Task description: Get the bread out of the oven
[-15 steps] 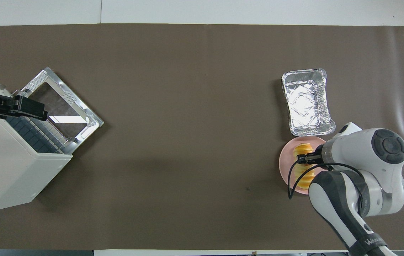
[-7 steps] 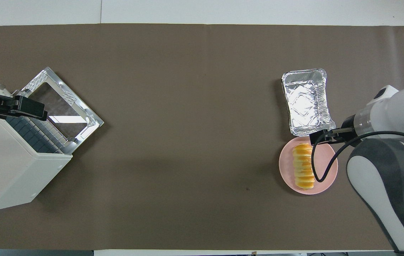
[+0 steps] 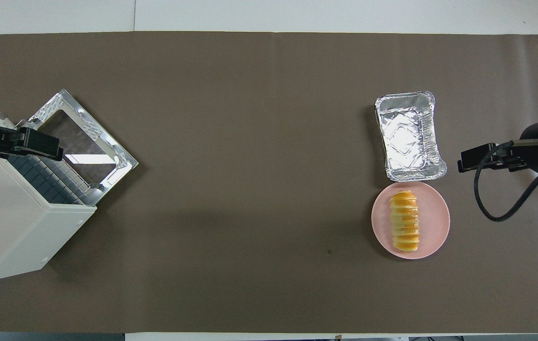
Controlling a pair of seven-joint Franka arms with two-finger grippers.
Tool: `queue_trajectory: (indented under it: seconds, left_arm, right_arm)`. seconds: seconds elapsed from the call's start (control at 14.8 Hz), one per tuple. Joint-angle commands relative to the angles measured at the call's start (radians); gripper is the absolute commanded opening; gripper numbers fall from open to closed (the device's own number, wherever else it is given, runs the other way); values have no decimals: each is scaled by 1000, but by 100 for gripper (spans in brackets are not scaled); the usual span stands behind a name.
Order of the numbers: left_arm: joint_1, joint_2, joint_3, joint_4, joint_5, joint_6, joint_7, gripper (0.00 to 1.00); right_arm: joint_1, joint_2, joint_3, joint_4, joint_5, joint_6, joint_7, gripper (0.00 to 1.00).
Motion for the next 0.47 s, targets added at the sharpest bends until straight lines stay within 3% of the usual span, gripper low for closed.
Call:
queue_trajectory:
  seconds: [0.0, 0.41]
  left_arm:
    - [-6, -26, 9, -28, -14, 17, 4, 100]
    - [-6, -26, 9, -28, -14, 18, 4, 100]
  right_arm:
    - [-18, 25, 7, 31, -34, 28, -15, 100]
    - [-15, 24, 9, 41, -70, -4, -9, 100]
